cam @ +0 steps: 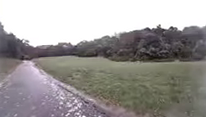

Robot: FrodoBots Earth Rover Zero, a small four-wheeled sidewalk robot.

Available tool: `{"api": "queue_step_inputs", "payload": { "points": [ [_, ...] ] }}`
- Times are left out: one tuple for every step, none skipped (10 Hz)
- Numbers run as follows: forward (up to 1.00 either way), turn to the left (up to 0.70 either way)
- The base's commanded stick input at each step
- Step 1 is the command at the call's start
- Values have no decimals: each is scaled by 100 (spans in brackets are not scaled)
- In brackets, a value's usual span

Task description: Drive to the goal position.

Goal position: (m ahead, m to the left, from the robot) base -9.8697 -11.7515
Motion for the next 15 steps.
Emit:
{"api": "queue_step_inputs", "payload": {
  "points": [
    [-100, 27],
    [-100, 27],
    [-100, 27],
    [-100, 27],
    [-100, 27],
    [-100, 27],
    [-100, 27],
    [-100, 27],
    [-100, 27],
    [-100, 27],
    [-100, 27],
    [-100, 27],
    [-100, 27],
    [-100, 27],
    [-45, 12]
  ]
}}
